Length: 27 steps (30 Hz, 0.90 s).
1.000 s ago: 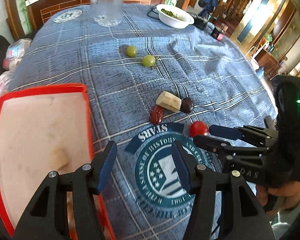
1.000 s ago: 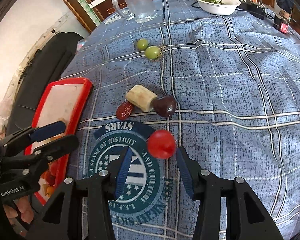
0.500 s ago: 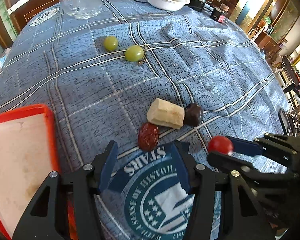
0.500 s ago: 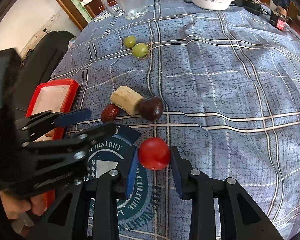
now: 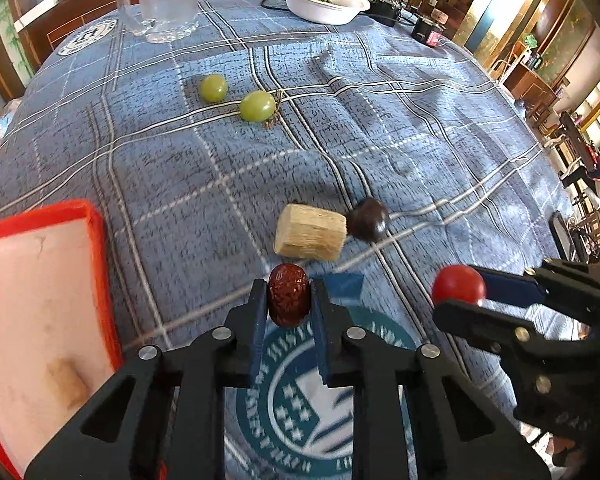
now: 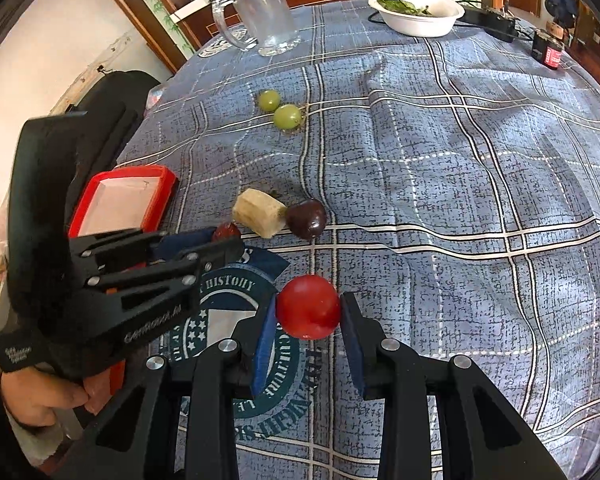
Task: Organize fruits
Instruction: 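Carry the date and tomato over the red-rimmed tray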
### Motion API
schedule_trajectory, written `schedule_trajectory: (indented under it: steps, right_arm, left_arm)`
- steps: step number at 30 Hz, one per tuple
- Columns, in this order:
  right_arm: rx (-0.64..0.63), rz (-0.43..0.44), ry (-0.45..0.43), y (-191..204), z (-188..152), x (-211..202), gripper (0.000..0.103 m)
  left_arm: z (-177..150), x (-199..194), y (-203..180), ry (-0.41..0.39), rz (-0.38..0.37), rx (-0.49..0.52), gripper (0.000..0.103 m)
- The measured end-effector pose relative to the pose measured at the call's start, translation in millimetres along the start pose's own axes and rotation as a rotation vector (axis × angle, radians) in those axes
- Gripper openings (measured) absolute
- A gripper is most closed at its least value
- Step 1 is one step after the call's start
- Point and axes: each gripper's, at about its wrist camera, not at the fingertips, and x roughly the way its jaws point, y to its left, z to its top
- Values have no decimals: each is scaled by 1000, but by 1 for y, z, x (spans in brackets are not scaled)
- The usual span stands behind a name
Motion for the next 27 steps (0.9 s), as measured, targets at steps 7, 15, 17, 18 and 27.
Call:
schedule_trajectory:
  steps: [7, 15, 17, 18, 27]
  right_arm:
    - [-21, 36, 0, 9, -9, -4, 32]
    - [-66, 62, 4, 26, -15, -7, 32]
    - [-82, 69, 1, 33, -15, -8, 32]
    - [-92, 73, 0, 37, -15, -9, 32]
    - [-162, 114, 8, 67, -10, -4, 32]
  left_arm:
    - [-24, -34, -1, -36, 27, -11, 18]
    - [-42, -60, 0, -66, 82, -32, 18]
    - [-46, -66, 1, -72, 91, -41, 18]
    - [-48, -68, 2, -76, 92, -46, 18]
    - [-65, -88, 16, -103, 105, -99, 19]
